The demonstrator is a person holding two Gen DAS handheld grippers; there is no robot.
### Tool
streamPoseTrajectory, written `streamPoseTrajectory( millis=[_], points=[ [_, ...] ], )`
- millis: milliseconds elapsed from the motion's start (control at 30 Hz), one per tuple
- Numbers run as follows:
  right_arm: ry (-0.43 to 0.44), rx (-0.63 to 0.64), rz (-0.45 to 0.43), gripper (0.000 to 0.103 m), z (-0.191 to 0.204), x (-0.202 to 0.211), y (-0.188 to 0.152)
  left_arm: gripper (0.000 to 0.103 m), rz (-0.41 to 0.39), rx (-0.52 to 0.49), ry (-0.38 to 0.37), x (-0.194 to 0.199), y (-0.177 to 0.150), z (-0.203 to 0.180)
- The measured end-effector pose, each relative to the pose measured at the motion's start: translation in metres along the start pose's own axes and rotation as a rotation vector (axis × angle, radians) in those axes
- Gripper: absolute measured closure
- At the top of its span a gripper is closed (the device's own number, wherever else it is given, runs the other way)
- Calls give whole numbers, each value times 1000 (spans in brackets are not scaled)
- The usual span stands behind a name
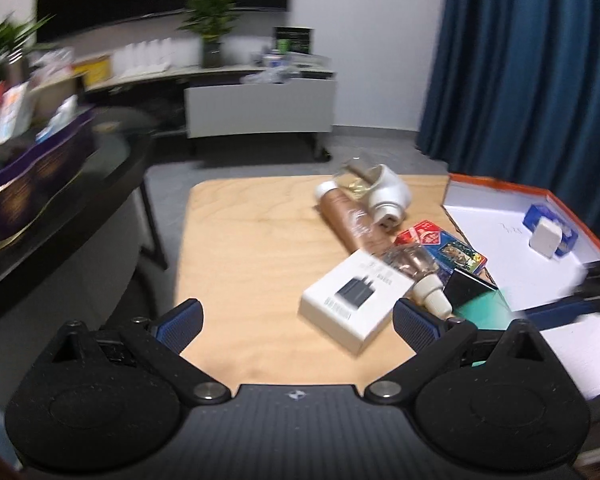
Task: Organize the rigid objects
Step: 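Grasp the teal Adhesive Bandages box with the right gripper, then grasp the white charger box with the left gripper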
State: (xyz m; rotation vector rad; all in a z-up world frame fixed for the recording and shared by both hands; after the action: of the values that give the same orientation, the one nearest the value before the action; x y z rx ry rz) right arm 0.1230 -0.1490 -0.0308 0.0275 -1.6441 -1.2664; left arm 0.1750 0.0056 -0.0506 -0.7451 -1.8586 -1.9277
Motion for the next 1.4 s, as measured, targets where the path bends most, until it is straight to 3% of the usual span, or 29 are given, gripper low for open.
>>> streamPoseTrajectory(
  millis=[267, 400, 467, 500, 700, 867, 1067, 1267, 1400],
  points=[
    [-138, -271, -139, 19, -62, 83, -30, 1, 44, -266, -128, -62, 0, -35],
    [-176, -340, -187, 19, -80, 103, -37, 13, 86, -341, -173, -81, -7, -45],
    [-182, -365, -211, 19, -88, 106, -36, 29, 84, -304, -211, -81, -6, -46],
    [-190, -371, -221, 19, -90, 107, -36, 43, 87, -279, -206, -80, -5, -46],
    [-222, -402, -257, 19, -102, 113, -38, 43, 85, -155, -143, -57, -12, -39],
    [-286, -452, -284, 19, -123, 127, -48, 43, 45, -27, -120, -11, 7, -45],
    [-419, -480, -322, 19, -155, 149, -58, 43, -13, 2, -189, 26, 45, -106],
    [-475, -554, -353, 19, -184, 168, -69, 43, -73, -11, -296, 30, 89, -182],
    [-501, -543, -372, 19, -188, 178, -72, 43, -55, -24, -297, 18, 99, -212]
  ],
)
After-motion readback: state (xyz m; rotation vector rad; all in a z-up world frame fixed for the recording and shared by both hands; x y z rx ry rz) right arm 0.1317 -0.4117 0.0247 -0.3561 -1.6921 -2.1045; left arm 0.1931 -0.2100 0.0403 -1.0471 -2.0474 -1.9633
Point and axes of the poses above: each gripper's, at about its wrist camera, not at the fingertips, and x roughly against the way its jaws point, z to its left, y to its top, the point moved 10 cm from there along -x, roughly the way its jaws point, and after that the axes turned 2 degrees about y, right-handed, at the moved point
